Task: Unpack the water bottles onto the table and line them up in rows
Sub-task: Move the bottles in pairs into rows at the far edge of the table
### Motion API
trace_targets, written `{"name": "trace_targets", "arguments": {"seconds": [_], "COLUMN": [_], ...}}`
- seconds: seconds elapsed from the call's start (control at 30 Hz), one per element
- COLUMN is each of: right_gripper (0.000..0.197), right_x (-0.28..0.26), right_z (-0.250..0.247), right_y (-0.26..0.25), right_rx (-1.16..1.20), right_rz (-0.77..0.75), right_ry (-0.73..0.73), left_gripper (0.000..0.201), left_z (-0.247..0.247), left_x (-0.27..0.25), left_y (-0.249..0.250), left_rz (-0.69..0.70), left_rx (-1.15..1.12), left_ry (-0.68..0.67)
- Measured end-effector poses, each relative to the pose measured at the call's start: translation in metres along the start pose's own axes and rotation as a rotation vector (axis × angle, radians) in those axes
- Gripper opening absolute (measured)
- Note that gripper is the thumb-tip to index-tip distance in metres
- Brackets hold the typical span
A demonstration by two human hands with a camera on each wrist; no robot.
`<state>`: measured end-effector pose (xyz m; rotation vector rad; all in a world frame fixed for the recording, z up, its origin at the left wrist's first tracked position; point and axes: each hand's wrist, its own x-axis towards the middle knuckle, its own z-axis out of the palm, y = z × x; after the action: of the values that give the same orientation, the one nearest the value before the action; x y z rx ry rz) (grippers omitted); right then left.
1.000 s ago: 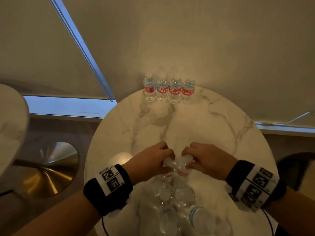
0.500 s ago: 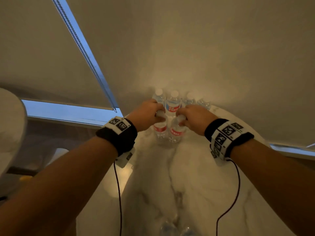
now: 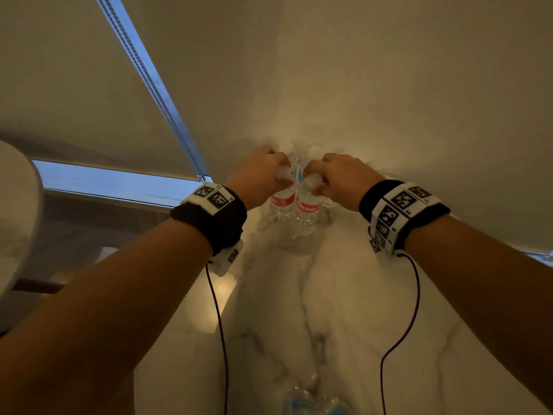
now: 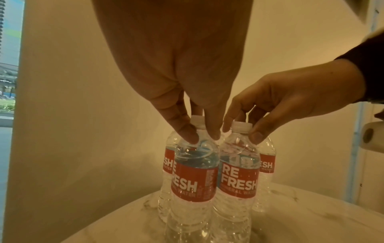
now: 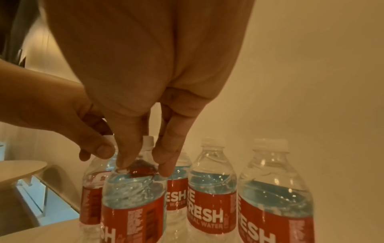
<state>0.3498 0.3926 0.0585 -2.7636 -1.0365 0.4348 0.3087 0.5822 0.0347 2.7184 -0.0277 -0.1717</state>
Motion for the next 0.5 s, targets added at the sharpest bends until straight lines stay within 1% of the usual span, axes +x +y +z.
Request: {"name": "trace_targets", "arguments": {"seconds": [0.1, 0.17, 0.27, 0.33, 0.43, 0.5], "right_gripper": [0.060, 0.066, 0.057, 0.049, 0.039, 0.036], "right_x": [-0.022, -0.049, -0.102, -0.143, -0.206, -0.244], "right_z": [-0.004, -0.007, -0.008, -0.004, 0.008, 0.021], "right_y": [0.000, -0.002, -0.011, -0.018, -0.030, -0.041], "right_rx": [0.045, 0.064, 0.089, 0.099, 0.156, 0.191], "right_rz": [0.040, 0.051, 0.024, -0.003, -0.041, -0.086], "right_ry": [0.009, 0.016, -0.012, -0.060, -0.138, -0.186], "left_gripper": [0.073, 0.082, 0.075, 0.068, 0.053, 0.043], "left_z": [-0.003, -0.005, -0.005, -0.003, 0.003, 0.007], "left_x": [-0.014, -0.034, -0.080, -0.117, -0.176, -0.215], "left_y": [-0.001, -0.001, 0.006, 0.018, 0.043, 0.061], "left_rz": [-0.050, -0.069, -0.050, 0.003, 0.117, 0.196], "left_rx": [-0.051, -0.120, -0.115, -0.081, -0.104, -0.131], "left_ry": [-0.012, 0.018, 0.061, 0.037, -0.071, -0.154]}}
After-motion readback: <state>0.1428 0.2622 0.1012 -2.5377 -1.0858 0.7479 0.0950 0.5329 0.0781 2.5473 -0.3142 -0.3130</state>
